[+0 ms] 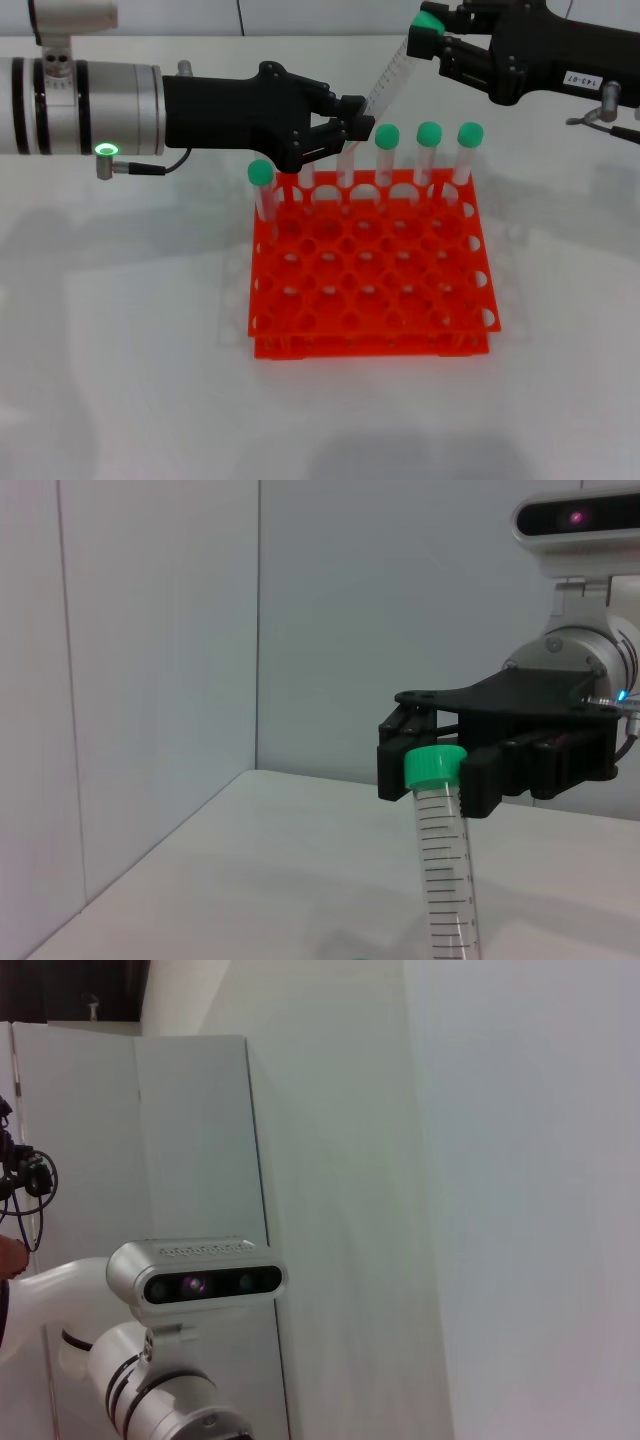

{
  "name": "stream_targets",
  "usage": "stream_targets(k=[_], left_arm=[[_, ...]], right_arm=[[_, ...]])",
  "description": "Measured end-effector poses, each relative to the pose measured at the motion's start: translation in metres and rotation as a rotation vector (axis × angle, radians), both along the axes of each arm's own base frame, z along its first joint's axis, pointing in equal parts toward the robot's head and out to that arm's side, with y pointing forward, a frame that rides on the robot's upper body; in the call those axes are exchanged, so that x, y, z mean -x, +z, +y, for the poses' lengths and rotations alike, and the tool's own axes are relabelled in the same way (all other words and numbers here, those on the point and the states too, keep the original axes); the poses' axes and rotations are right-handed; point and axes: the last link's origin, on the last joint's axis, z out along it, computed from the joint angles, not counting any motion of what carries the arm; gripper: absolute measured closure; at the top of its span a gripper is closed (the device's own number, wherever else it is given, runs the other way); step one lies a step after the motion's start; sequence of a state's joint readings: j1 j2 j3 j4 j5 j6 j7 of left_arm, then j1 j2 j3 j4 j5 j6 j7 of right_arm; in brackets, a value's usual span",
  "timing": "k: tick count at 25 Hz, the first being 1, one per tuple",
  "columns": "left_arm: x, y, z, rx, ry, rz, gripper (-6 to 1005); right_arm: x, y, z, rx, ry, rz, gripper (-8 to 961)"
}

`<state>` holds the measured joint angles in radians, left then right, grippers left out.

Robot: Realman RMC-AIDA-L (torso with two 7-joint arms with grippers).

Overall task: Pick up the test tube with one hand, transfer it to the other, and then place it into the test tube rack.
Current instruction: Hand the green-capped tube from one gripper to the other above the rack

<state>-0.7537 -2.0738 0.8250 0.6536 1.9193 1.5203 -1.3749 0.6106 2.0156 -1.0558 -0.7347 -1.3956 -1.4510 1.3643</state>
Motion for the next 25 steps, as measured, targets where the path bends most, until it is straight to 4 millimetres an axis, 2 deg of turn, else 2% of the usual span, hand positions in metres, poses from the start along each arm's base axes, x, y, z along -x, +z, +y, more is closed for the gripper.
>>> stream_targets(k=[25], left_arm=[[0.0004,-0.0011,0.0007,-0.005,0.007,0.001,782]], right_arm=[[0.0012,-0.0019,-0.0007,0.012,0.010,-0.021,675]])
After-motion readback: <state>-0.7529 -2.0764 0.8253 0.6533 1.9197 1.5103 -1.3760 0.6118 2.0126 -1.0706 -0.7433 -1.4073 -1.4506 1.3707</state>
